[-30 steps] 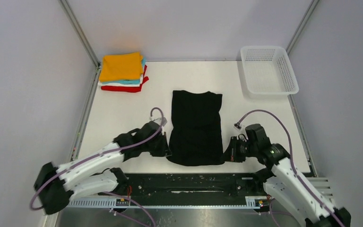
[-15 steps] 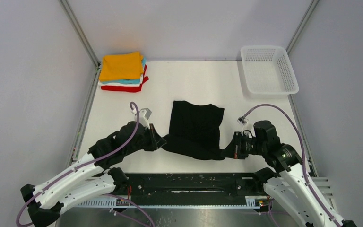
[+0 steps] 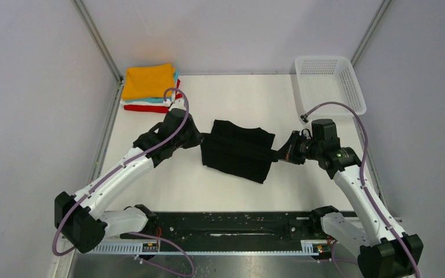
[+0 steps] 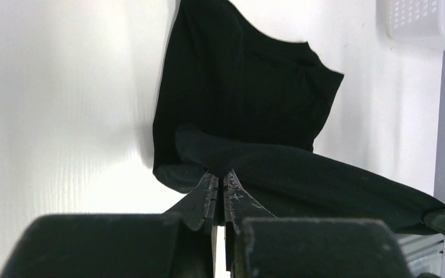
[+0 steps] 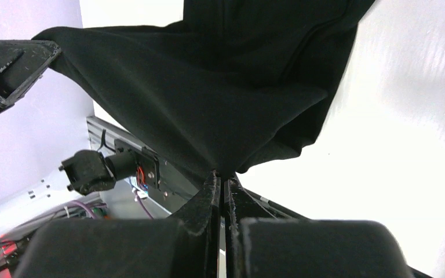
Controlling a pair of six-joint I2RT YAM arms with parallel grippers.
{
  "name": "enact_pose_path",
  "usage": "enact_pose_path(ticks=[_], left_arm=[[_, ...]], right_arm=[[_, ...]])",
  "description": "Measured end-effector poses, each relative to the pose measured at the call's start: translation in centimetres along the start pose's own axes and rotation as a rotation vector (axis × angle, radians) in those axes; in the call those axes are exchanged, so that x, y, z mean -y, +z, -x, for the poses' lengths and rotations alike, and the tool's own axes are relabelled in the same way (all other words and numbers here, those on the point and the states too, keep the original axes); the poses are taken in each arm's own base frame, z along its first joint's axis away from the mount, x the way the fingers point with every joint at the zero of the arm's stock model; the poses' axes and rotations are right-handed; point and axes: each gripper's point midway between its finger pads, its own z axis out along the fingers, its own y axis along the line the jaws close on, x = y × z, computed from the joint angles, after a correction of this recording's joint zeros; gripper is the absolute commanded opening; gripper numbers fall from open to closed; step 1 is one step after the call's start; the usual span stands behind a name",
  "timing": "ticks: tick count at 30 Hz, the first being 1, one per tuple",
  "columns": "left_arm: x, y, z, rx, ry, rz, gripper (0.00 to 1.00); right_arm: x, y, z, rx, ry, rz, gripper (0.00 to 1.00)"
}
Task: Fold and stack the t-shirts
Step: Fold the long partially folded tshirt into a neat square
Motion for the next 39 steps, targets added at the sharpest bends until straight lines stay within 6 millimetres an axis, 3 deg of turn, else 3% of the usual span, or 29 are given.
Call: enact_pose_path(ticks=[10, 20, 21, 22, 23, 24, 25, 26, 27, 28, 34, 39], left_arm=[[1.0, 6.5, 3.8, -0.024, 0.004, 0.058, 0.0], [-0.2, 17.2, 3.5, -0.153, 0.004, 0.164, 0.0], [-0.4, 18.1, 3.5, -0.159, 0.001, 0.172, 0.06], [-0.7, 18.9, 3.5, -0.168, -0.001, 0.18, 0.25], [-1.0, 19.8, 3.5, -0.175, -0.003, 0.189, 0.52], [-1.2, 20.6, 3.5, -0.179, -0.003, 0.195, 0.67], [-1.5, 21.2, 3.6, -0.183, 0.002, 0.202, 0.73], [-1.8, 21.6, 3.7, -0.187, 0.001, 0.205, 0.84], [-2.0, 21.9, 3.8, -0.19, 0.003, 0.208, 0.97], [-2.2, 22.1, 4.0, -0.195, 0.005, 0.207, 0.99], [-2.0, 21.5, 4.7, -0.188, 0.012, 0.15, 0.99], [-3.1, 18.4, 1.8, -0.246, 0.031, 0.128, 0.99]], right_arm=[[2.3, 3.1, 4.9, 0.024, 0.093, -0.053, 0.0], [7.7, 9.1, 8.7, 0.045, 0.14, -0.19, 0.0], [8.0, 9.7, 9.0, 0.042, 0.143, -0.195, 0.07], [8.6, 10.7, 9.5, 0.037, 0.148, -0.199, 0.22], [9.0, 11.6, 9.8, 0.033, 0.154, -0.202, 0.41], [9.4, 12.3, 10.1, 0.03, 0.163, -0.205, 0.62], [9.9, 13.1, 10.5, 0.026, 0.173, -0.21, 0.94], [10.2, 13.8, 10.6, 0.024, 0.184, -0.212, 0.99], [10.7, 14.2, 10.8, 0.022, 0.183, -0.217, 0.99], [10.8, 14.4, 10.8, 0.02, 0.183, -0.218, 0.99], [9.5, 13.2, 11.8, 0.063, 0.139, -0.191, 0.99], [7.0, 10.7, 10.8, 0.106, 0.06, -0.139, 0.99]])
